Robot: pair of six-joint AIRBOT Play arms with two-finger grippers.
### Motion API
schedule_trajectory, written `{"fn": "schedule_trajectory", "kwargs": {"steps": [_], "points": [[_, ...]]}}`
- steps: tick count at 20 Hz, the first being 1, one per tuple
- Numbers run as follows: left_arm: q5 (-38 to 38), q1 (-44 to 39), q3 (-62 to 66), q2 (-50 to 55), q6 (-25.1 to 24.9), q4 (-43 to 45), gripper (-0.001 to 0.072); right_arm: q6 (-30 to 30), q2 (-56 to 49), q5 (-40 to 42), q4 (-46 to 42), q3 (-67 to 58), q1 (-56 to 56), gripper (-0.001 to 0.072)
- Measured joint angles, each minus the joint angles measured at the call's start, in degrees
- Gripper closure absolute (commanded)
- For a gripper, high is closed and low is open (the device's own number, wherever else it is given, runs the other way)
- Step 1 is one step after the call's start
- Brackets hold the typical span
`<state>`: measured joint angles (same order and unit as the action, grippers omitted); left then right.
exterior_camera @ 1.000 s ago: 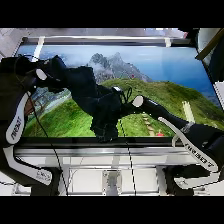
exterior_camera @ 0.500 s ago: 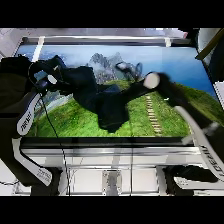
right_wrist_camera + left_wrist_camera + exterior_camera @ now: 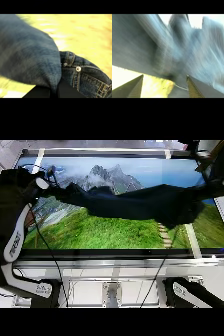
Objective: Fold the clothes and pants, and hang the long-sleeved shirts on hangers.
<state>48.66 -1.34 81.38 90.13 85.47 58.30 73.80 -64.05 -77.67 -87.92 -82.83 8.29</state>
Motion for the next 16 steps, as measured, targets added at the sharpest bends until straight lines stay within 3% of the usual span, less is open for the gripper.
{"fn": "schedule_trajectory", "kwargs": {"steps": [2, 4, 8, 16], "points": [[1.6, -0.1, 0.0, -3.4, -0.4, 1.4, 0.0101, -0.3, -1.5, 2.8, 0.1, 0.0, 5.6, 0.0661], [3.3, -0.2, 0.0, -5.6, 0.1, 2.8, 0.0102, -0.2, -4.2, 5.5, 1.2, 0.0, 9.5, 0.0154], [4.1, -3.7, -0.3, -4.2, 0.5, 2.8, 0.0102, 0.9, -8.5, 7.1, 5.5, 0.0, 12.6, 0.0167], [-7.4, -15.8, -0.2, 10.3, -4.1, -6.1, 0.0107, 1.9, -1.7, 5.3, 3.8, 0.0, 18.6, 0.0167]]}}
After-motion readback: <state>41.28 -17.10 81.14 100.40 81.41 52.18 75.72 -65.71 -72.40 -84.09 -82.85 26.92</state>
